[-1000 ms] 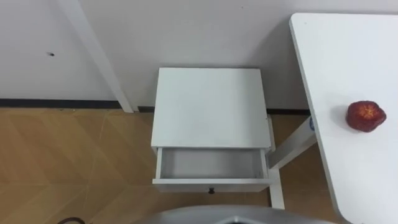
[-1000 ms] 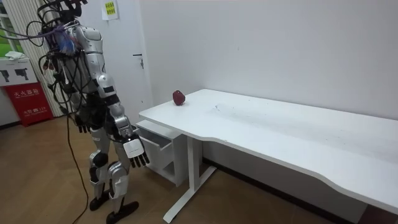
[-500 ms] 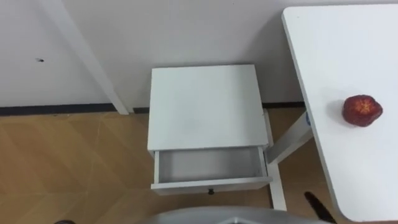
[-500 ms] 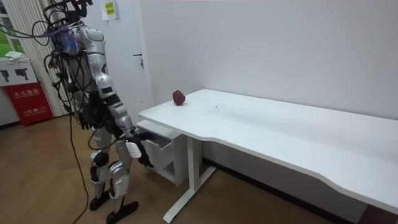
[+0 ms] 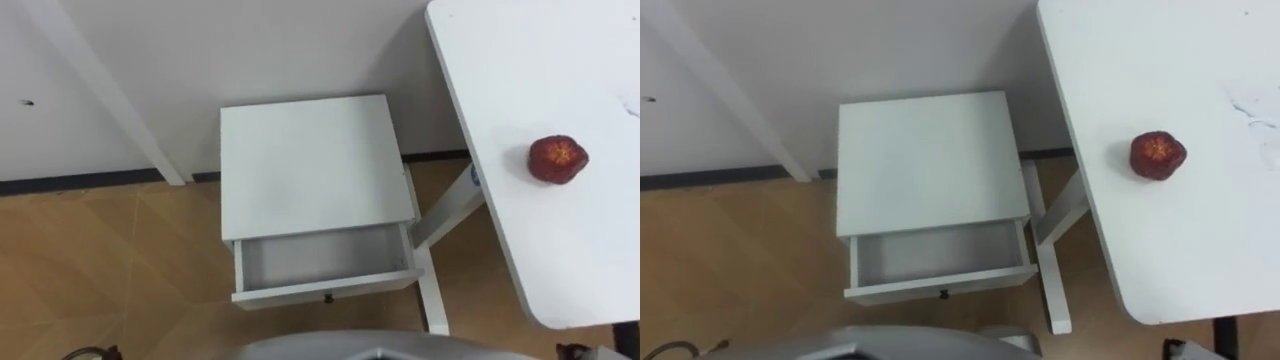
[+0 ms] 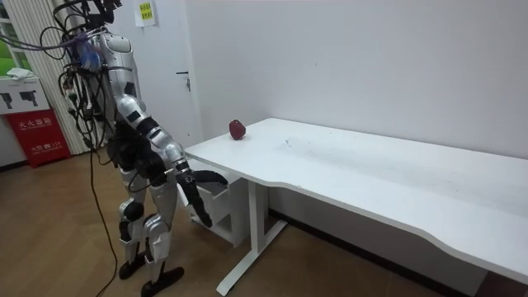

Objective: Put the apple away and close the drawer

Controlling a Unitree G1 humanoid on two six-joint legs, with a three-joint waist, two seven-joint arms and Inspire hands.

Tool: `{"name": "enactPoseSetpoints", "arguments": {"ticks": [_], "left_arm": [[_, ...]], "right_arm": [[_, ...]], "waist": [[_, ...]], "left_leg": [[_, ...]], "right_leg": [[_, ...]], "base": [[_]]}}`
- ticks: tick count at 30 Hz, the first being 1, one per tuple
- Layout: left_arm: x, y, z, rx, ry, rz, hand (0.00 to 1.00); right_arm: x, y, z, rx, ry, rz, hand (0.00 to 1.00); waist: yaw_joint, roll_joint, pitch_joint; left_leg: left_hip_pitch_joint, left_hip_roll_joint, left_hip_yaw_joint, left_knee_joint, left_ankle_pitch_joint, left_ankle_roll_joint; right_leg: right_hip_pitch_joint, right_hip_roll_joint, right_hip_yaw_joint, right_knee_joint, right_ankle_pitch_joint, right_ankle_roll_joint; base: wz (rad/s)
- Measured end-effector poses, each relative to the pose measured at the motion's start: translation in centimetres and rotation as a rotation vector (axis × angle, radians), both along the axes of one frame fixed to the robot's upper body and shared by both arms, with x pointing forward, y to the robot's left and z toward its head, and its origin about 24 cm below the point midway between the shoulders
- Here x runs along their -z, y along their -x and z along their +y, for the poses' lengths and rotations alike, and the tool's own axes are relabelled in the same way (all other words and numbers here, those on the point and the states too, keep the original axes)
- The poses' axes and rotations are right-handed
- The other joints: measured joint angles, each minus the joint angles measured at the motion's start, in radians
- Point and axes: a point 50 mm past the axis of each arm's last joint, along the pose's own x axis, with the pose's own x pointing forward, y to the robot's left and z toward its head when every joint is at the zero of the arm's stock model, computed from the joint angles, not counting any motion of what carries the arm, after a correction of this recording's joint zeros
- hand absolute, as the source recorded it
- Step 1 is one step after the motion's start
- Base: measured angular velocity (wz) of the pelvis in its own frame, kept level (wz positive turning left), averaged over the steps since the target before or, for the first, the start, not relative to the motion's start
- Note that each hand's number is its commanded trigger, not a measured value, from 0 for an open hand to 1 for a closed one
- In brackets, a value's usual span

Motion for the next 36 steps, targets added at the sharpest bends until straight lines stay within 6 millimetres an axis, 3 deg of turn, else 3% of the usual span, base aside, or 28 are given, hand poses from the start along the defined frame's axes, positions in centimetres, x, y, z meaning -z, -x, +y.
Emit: {"name": "enactPoseSetpoints", "arguments": {"ticks": [6,14,19,23,29,36], "left_arm": [[-0.1,-0.2,0.1,0.000,-0.003,-0.018,0.00],[-0.1,-0.5,-0.1,0.016,0.016,-0.041,0.00],[-0.1,-0.7,-0.2,0.042,0.015,-0.049,0.00],[0.0,-0.6,-0.3,0.055,0.020,-0.043,0.00],[0.4,-0.5,-1.1,0.121,0.044,-0.013,0.00],[0.6,0.2,-1.6,0.144,0.059,0.022,0.00]], "right_arm": [[-2.9,-1.2,-2.2,0.063,0.095,0.016,0.00],[-9.7,-3.7,-4.5,-0.001,0.461,0.173,0.00],[-14.0,-5.1,-4.7,-0.036,0.732,0.301,0.00],[-16.9,-6.9,-3.7,-0.111,0.958,0.363,0.00],[-18.8,-9.5,-1.2,-0.321,1.221,0.387,0.00],[-18.1,-11.3,1.1,-0.568,1.309,0.340,0.00]], "waist": [[0.002,0.008,0.0012],[-0.022,0.017,-0.0020],[-0.002,0.017,-0.0016],[0.012,0.014,-0.0011],[0.041,0.011,-0.0013],[0.068,0.011,-0.0014]], "left_leg": [[-0.006,-0.001,0.004,-0.003,0.001,0.002],[-0.017,-0.003,0.000,-0.004,0.005,0.009],[-0.020,-0.004,0.003,-0.005,0.007,0.011],[-0.020,-0.004,-0.001,-0.005,0.007,0.011],[-0.018,-0.003,0.001,-0.006,0.007,0.011],[-0.018,-0.003,0.000,-0.005,0.007,0.011]], "right_leg": [[-0.016,0.002,0.018,0.009,0.000,0.000],[-0.027,-0.001,0.011,0.009,0.000,0.000],[-0.034,0.002,0.021,0.010,0.001,0.001],[-0.033,0.002,0.017,0.010,0.001,0.001],[-0.032,0.001,0.010,0.010,0.001,0.001],[-0.031,0.001,0.005,0.009,0.002,0.001]], "base": [[-0.07],[0.02],[-0.04],[0.00],[0.03],[0.00]]}}
